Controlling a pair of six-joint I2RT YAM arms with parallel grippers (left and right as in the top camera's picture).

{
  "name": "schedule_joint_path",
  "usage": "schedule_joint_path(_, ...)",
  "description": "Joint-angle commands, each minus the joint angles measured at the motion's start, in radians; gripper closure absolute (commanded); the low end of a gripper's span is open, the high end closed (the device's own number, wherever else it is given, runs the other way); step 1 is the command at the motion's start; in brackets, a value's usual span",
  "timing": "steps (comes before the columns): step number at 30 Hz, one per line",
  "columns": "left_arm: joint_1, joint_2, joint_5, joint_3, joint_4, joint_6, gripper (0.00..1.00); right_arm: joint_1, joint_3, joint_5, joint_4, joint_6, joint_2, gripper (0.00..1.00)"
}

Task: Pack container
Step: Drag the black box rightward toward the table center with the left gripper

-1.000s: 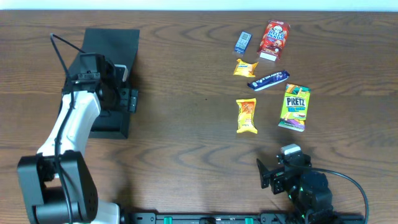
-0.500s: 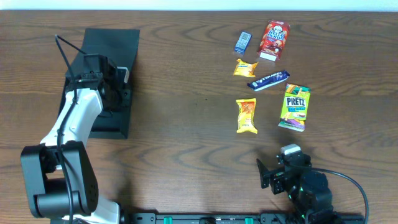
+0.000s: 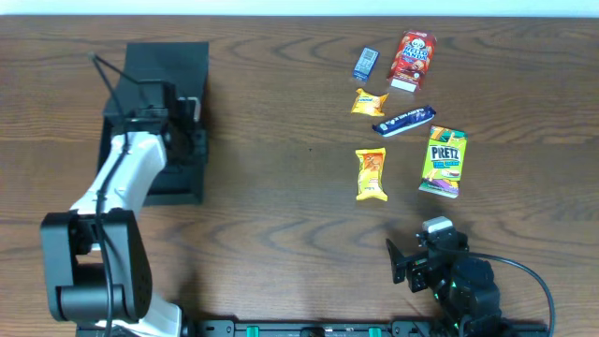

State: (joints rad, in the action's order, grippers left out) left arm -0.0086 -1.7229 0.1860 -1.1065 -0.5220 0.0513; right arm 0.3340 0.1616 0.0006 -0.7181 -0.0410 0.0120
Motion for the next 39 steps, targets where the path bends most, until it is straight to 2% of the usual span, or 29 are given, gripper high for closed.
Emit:
schedule_joint_path(1, -0.089, -0.012, 0.013, -0.009, 0.039, -0.115, 0.94, -0.006, -0.002, 0.010, -0.007, -0.007, -0.003, 0.01)
schedule_joint_path(12, -0.371, -0.012, 0.014, -0.009, 0.199, -0.517, 0.94, -0.006, -0.002, 0.010, -0.007, -0.007, -0.003, 0.01)
schedule_joint_path(19, -0.515, -0.013, 0.014, -0.009, 0.306, -0.669, 0.94, -0.006, -0.002, 0.010, -0.007, -0.007, -0.003, 0.01)
schedule_joint_path(27, -0.624, -0.013, 0.010, -0.009, 0.400, -0.718, 0.94, -0.006, -0.002, 0.010, -0.007, -0.007, -0.003, 0.01)
schedule_joint_path(31, -0.641, -0.013, -0.053, -0.009, 0.401, -0.721, 0.92, -0.006, -0.002, 0.010, -0.007, -0.007, -0.003, 0.01)
schedule_joint_path(32, -0.640, -0.013, -0.059, -0.009, 0.404, -0.720, 0.87, -0.006, -0.002, 0.010, -0.007, -0.007, -0.003, 0.01)
schedule_joint_path(34, -0.637, -0.013, -0.060, -0.009, 0.415, -0.711, 0.31, -0.006, -0.002, 0.010, -0.007, -0.007, -0.003, 0.01)
schedule_joint_path(35, -0.632, -0.012, -0.060, -0.009, 0.424, -0.701, 0.20, -0.006, -0.002, 0.010, -0.007, -0.007, -0.003, 0.01)
schedule_joint_path(38, -0.611, 0.001, -0.062, -0.016, 0.425, -0.698, 0.11, -0.006, -0.002, 0.010, -0.007, -0.007, -0.003, 0.01)
schedule_joint_path(39, -0.600, 0.014, -0.061, -0.019, 0.425, -0.677, 0.04, -0.006, -0.002, 0.010, -0.007, -0.007, -0.003, 0.01)
